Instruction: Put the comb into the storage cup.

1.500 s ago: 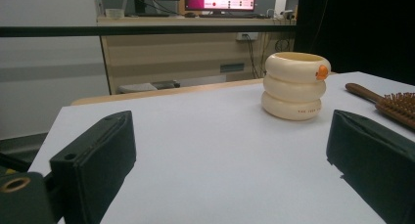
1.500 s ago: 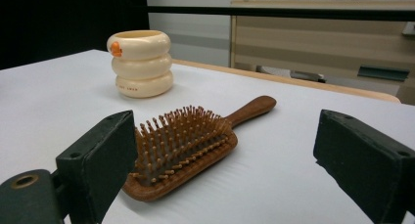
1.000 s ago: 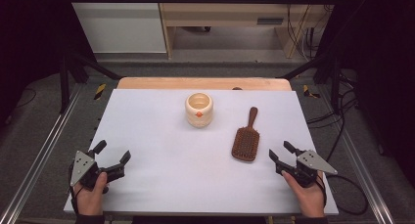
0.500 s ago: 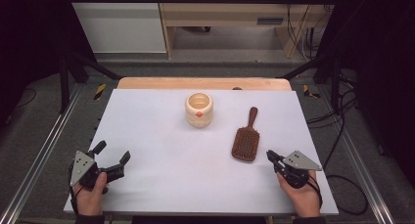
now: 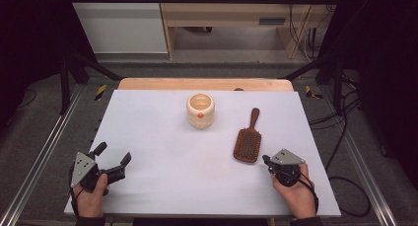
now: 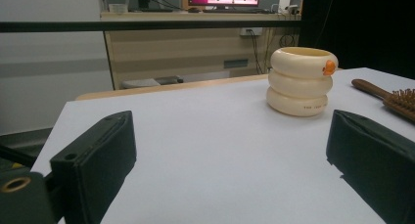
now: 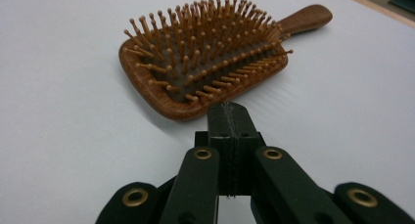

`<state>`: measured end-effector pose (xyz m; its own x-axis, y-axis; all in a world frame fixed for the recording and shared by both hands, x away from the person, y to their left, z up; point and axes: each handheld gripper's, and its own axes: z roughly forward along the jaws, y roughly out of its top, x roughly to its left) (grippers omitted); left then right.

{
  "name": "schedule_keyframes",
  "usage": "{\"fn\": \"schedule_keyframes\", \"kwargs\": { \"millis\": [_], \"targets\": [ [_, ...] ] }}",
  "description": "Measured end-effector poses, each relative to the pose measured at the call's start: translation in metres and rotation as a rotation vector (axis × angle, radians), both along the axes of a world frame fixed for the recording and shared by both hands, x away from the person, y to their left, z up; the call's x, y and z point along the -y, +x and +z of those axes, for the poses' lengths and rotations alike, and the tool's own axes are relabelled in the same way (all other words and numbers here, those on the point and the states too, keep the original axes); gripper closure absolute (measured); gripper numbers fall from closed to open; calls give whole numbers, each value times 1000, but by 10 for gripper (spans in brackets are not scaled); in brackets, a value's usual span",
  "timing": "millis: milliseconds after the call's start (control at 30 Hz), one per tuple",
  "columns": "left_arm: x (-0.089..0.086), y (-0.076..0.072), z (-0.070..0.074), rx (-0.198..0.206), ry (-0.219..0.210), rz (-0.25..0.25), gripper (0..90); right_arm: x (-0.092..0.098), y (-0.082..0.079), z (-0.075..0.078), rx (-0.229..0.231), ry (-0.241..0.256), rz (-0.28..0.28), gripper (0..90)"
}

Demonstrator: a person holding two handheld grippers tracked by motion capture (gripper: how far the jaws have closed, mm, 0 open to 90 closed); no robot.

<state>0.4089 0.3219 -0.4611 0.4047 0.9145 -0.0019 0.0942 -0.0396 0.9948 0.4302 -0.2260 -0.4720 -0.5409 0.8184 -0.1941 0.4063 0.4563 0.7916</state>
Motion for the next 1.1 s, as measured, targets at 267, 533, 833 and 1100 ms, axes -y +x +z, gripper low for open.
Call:
{"fn": "schedule_keyframes", "kwargs": {
  "millis": [267,533,833,1100],
  "targets": [
    [0,0,0,0,2,-3,45,-10,10,-3,-54,-46,7,900],
    [2,0,-1,-5,10,-6,45,-18,15,-8,-78,-96,50,900],
    [1,1,-1,-5,8,-2,45,-36,21,-6,-77,-122,103,900],
    [-3,0,0,-5,5,14,49,-56,32,-4,-68,-160,156,900]
  ]
}}
